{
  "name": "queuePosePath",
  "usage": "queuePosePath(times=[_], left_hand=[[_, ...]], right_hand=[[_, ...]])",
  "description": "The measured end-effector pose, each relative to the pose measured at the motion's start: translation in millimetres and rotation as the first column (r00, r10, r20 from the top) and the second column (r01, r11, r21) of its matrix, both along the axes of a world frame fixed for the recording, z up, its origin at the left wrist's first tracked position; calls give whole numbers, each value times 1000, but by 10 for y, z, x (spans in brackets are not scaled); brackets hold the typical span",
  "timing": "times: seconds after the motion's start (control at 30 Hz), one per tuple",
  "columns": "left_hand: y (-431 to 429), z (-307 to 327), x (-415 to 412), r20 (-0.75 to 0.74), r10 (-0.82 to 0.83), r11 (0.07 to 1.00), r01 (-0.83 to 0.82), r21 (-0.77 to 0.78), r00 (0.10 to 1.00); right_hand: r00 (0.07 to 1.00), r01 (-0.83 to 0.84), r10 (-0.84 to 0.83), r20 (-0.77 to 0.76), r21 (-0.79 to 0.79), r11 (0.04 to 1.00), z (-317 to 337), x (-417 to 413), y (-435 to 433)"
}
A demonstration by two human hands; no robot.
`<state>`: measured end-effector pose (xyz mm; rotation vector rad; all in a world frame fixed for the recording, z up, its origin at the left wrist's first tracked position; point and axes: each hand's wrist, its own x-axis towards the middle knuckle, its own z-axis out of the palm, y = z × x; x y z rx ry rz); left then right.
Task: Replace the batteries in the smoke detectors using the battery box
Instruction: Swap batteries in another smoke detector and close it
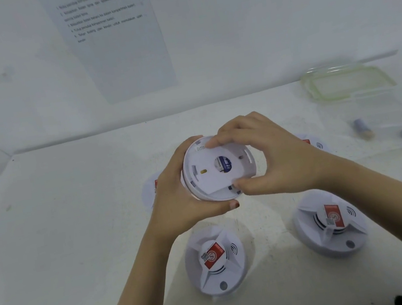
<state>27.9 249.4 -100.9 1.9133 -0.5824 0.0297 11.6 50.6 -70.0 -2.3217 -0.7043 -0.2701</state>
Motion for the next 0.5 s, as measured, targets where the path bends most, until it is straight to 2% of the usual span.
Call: queuePosePath(times=[0.17,0.27,0.5], left_hand=[[-20,17,-11,8,-23,1000,23,17,1000],[-28,29,-19,8,-46,999,45,13,999],[-45,92,-48,26,-52,998,51,28,998]], right_hand=[[999,-27,24,-45,-58,998,13,2,-28],[1000,-8,5,-22,-136,991,34,21,-58],[999,-7,12,53,-92,996,36,3,-124]])
